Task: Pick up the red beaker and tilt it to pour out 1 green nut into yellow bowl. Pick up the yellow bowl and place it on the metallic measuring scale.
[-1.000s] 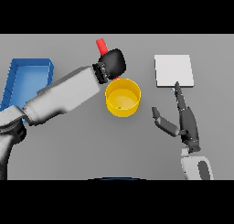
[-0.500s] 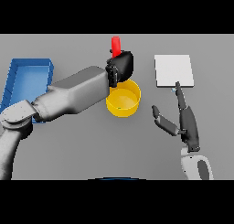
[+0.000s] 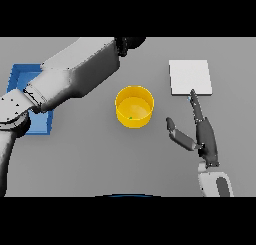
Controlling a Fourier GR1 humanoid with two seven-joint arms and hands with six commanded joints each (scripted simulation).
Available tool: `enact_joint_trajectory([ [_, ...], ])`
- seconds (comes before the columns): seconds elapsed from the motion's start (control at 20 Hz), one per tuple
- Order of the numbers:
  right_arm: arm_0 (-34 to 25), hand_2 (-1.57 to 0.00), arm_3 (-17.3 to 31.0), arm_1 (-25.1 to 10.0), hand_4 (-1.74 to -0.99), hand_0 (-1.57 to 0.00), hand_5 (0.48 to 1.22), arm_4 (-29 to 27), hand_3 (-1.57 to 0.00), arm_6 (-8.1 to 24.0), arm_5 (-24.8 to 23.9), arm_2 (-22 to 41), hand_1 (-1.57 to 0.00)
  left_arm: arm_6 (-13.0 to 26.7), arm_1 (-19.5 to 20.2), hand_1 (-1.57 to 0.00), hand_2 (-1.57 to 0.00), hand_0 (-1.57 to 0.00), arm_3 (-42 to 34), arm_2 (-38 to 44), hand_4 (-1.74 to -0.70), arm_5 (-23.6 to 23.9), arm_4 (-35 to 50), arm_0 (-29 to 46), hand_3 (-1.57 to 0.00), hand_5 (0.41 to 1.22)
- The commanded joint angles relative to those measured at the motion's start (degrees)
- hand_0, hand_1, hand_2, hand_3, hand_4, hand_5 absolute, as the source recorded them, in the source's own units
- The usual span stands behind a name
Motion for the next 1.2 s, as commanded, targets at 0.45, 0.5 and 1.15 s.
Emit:
enact_joint_trajectory([
  [0.45,-2.29,0.0,1.55,0.21,-1.142,0.0,0.63,2.05,0.0,0.91,-1.59,0.38,0.0,8.08,9.58,-1.57,-1.57,-1.57,23.15,29.63,-1.74,5.02,31.92,-6.26,-1.4,1.221],
  [0.5,-2.86,0.0,2.26,0.68,-1.129,0.0,0.625,0.72,0.0,1.01,-0.98,0.1,0.0,8.99,10.93,-1.57,-1.57,-1.57,24.71,31.97,-1.74,6.03,35.11,-5.86,-1.39,1.221],
  [1.15,-3.52,0.0,2.98,-1.17,-1.181,0.0,0.687,-3.91,0.0,-1.11,3.43,-0.89,0.0,19.34,19.23,-1.57,-1.57,-1.57,31.59,49.52,-1.74,20.09,66.8,13.61,-1.49,1.221],
])
